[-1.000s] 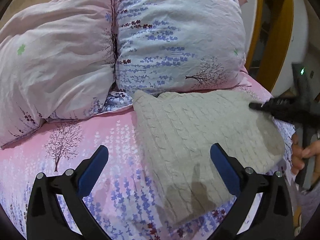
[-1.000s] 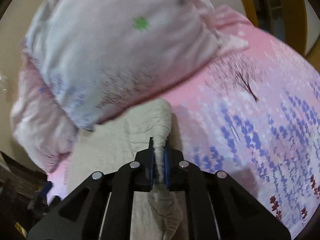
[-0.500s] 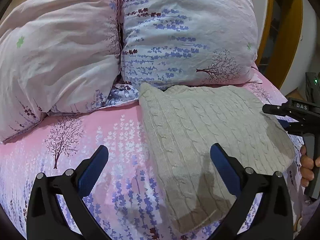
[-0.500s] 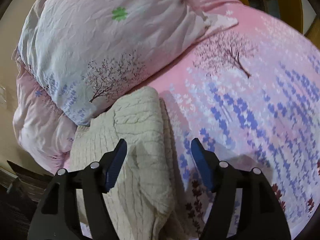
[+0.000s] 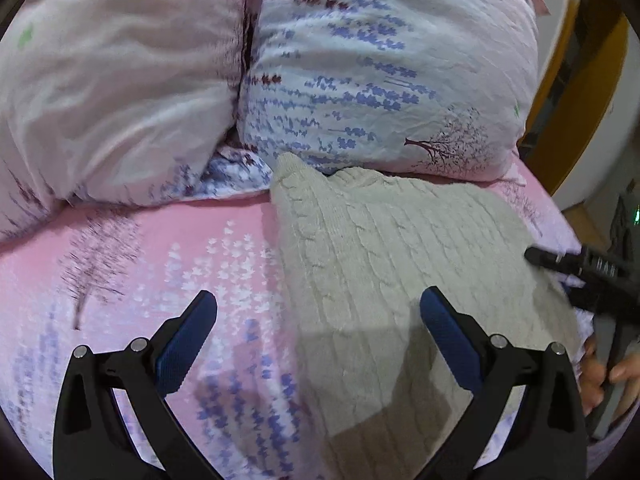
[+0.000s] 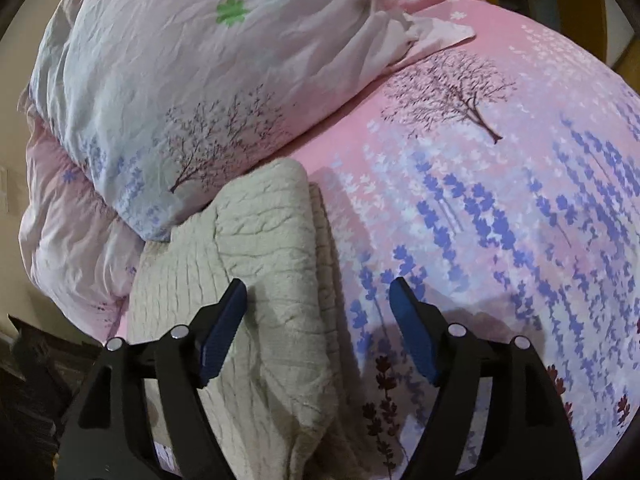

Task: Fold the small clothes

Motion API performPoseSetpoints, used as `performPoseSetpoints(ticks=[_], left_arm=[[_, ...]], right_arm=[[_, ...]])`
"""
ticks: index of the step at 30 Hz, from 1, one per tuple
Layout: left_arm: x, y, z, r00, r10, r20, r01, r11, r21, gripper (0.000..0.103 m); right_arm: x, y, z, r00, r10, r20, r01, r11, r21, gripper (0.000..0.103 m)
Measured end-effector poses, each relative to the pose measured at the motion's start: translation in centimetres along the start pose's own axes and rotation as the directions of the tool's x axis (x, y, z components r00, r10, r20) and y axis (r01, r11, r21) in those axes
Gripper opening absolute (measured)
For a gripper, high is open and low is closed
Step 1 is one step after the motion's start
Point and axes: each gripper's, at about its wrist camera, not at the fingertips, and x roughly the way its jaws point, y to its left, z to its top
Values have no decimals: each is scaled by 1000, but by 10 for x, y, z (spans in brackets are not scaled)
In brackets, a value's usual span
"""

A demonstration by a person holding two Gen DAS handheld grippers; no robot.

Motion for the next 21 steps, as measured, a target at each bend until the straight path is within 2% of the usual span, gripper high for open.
performPoseSetpoints(ticks=[2, 3, 4, 7, 8, 9, 11, 12, 14, 19, 20, 21], left_arm=[[10, 7, 4, 996, -81, -41, 78, 995, -64, 102], [18, 13, 5, 987, -148, -65, 139, 982, -125, 102], [24, 19, 6, 974, -214, -77, 198, 963, -182, 102], [39, 31, 4, 935, -341, -92, 300, 905, -302, 101], [42, 33, 3, 926, -366, -95, 319, 892, -321, 97], [45, 34, 1, 914, -395, -97, 343, 877, -336, 88], [46, 36, -1, 907, -411, -89, 358, 865, -352, 86], [46, 38, -2, 903, -421, -84, 366, 857, -362, 84], [47, 42, -4, 895, -440, -74, 382, 841, -384, 81], [47, 51, -8, 878, -475, -64, 411, 814, -410, 67], [47, 52, -10, 873, -484, -62, 419, 808, -415, 66], [46, 53, -11, 871, -489, -55, 425, 803, -417, 62]], right_arm=[[1, 3, -1, 1000, 1, -7, -1, 1000, -20, 79], [1, 4, -1, 1000, 1, -14, -1, 1000, -25, 79], [1, 4, -2, 1000, 0, -16, -1, 1000, -24, 79], [-2, -1, -2, 1000, 13, -7, -13, 1000, 7, 79], [-1, -2, -3, 999, 31, -16, -31, 1000, 7, 77], [-1, -1, -4, 999, 44, -26, -45, 999, -3, 74], [3, -4, -6, 990, 122, -77, -121, 993, 11, 48], [7, -7, -8, 978, 180, -107, -176, 984, 40, 48], [8, -8, -10, 978, 181, -106, -179, 983, 34, 50], [12, -14, -12, 962, 245, -124, -240, 969, 55, 50], [12, -15, -13, 959, 257, -123, -251, 966, 63, 43], [14, -16, -14, 953, 271, -133, -264, 962, 72, 39]])
